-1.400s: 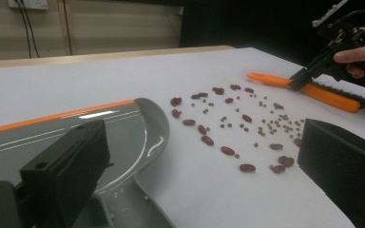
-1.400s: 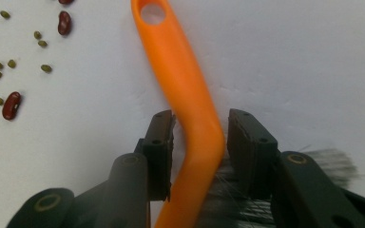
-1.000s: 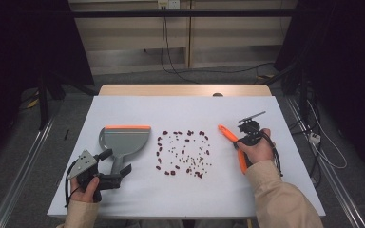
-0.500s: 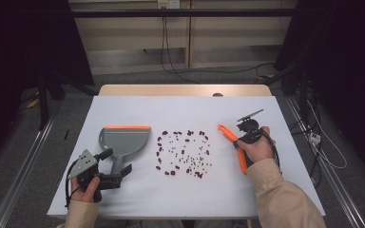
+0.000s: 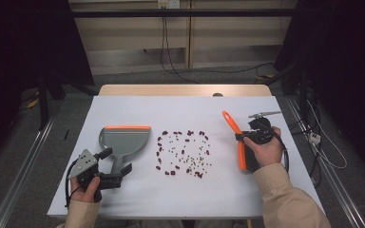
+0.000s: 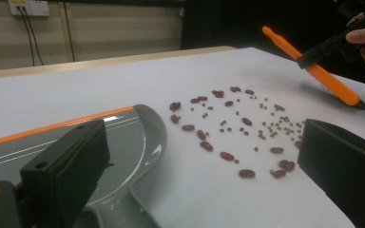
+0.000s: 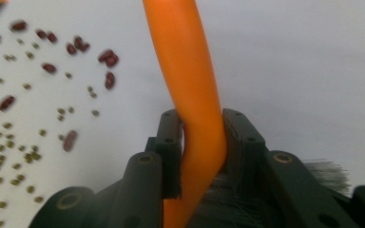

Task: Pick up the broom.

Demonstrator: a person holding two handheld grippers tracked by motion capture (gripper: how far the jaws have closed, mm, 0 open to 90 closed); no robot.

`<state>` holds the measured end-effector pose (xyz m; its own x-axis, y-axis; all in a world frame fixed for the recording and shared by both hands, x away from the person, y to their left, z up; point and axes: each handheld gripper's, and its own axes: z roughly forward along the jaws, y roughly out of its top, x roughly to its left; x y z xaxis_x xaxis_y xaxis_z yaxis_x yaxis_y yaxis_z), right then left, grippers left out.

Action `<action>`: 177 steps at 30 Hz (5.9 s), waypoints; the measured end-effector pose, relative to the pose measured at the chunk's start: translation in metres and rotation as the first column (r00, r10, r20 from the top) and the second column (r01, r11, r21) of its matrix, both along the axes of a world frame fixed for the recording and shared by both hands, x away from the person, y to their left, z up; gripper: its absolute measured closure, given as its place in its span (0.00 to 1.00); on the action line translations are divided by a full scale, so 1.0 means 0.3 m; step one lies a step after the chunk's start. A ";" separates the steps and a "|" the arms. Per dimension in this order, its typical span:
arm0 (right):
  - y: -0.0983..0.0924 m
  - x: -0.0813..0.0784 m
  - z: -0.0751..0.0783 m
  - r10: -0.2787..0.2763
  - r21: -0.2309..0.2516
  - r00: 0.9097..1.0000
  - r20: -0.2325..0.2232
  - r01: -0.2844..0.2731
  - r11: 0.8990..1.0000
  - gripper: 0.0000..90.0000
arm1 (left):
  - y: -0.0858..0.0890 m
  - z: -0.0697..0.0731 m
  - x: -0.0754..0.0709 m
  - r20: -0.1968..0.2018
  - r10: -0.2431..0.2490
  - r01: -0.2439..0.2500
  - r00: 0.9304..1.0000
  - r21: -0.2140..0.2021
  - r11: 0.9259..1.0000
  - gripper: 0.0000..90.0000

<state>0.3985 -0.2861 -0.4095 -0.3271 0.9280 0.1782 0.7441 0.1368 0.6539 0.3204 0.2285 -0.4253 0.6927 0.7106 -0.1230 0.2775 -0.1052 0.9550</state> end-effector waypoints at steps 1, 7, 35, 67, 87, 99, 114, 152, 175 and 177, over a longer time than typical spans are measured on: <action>-0.009 -0.017 0.012 -0.009 0.026 0.998 0.057 0.007 1.000 0.78 | -0.009 0.003 -0.001 0.000 -0.001 0.001 1.000 -0.001 1.000 0.03; -0.015 -0.063 0.037 -0.027 0.116 0.980 0.199 0.004 0.993 0.78 | -0.035 0.042 -0.003 0.022 -0.005 0.005 1.000 -0.012 1.000 0.03; 0.029 -0.102 0.097 -0.083 0.311 0.911 0.405 -0.051 0.949 0.79 | -0.210 0.111 0.052 0.016 -0.097 0.098 0.995 -0.027 0.995 0.03; 0.325 -0.068 0.168 0.062 0.286 0.901 0.429 -0.201 0.937 0.79 | -0.402 0.099 0.092 -0.039 -0.223 0.223 0.974 -0.024 0.975 0.15; 0.501 -0.078 0.192 0.171 0.239 0.880 0.444 -0.300 0.924 0.79 | -0.468 0.058 0.102 -0.172 -0.226 0.234 0.959 0.029 0.972 0.49; 0.539 -0.091 0.201 0.189 0.218 0.873 0.451 -0.313 0.924 0.78 | -0.471 0.052 0.099 -0.182 -0.171 0.189 0.968 0.082 0.979 0.78; 0.542 -0.111 0.156 0.067 0.275 0.905 0.419 -0.197 0.941 0.25 | -0.447 0.057 0.097 -0.123 -0.039 0.047 0.992 0.065 0.997 0.79; 0.583 -0.078 0.178 0.020 0.462 0.973 0.231 -0.128 0.878 0.89 | -0.562 0.094 0.023 0.064 -0.091 0.082 0.994 0.131 0.988 0.32; 0.230 -0.053 0.178 0.041 0.187 0.984 0.171 -0.074 0.980 0.90 | -0.425 0.119 0.067 0.013 -0.066 0.065 0.998 0.082 0.995 0.12; 0.220 -0.055 0.175 0.041 0.177 0.985 0.166 -0.070 0.982 0.90 | -0.419 0.120 0.069 0.014 -0.063 0.062 0.998 0.078 0.995 0.12</action>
